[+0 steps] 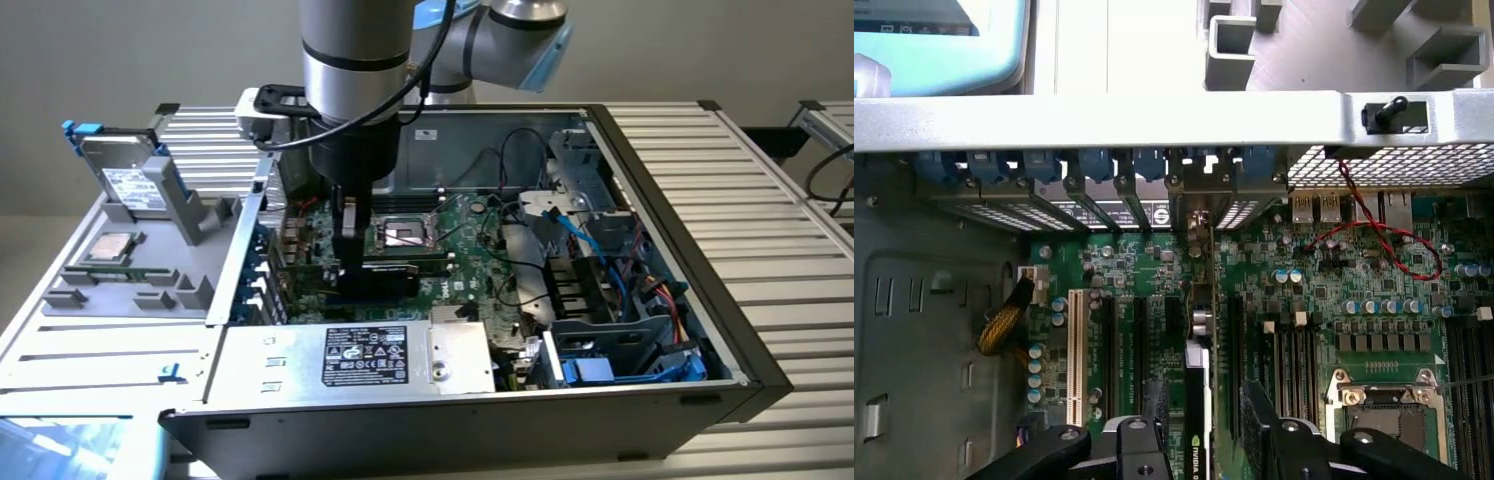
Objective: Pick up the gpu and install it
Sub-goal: 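Press down on the gpu until it lock into place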
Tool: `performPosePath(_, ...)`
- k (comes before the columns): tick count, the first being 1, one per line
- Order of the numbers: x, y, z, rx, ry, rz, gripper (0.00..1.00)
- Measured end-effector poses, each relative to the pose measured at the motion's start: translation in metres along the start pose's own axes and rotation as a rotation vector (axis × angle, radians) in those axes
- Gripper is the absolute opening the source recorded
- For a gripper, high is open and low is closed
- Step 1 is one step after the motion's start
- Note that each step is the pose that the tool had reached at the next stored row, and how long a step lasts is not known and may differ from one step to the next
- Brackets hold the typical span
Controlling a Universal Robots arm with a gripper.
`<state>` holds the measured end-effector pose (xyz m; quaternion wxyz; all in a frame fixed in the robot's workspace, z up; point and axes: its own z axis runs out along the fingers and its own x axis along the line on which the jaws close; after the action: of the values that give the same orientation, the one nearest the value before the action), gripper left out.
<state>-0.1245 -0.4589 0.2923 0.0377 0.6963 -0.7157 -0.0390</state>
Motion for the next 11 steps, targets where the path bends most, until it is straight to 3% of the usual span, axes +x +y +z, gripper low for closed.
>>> performPosePath(3,0.0000,0.0000,0.0000,0.0000,0.0000,0.000,0.34)
performPosePath(6,-0.0001,0.0000,0.0000,0.0000,0.0000,0.000,0.16)
performPosePath(8,-0.0005,-0.0002,-0.0001,0.0017,0.0023,0.000,0.12)
performPosePath(9,-0.0011,-0.0002,0.0000,0.0082,0.0050,0.001,0.12)
performPosePath(11,-0.0039,0.0003,0.0002,0.0315,0.0107,0.001,0.12)
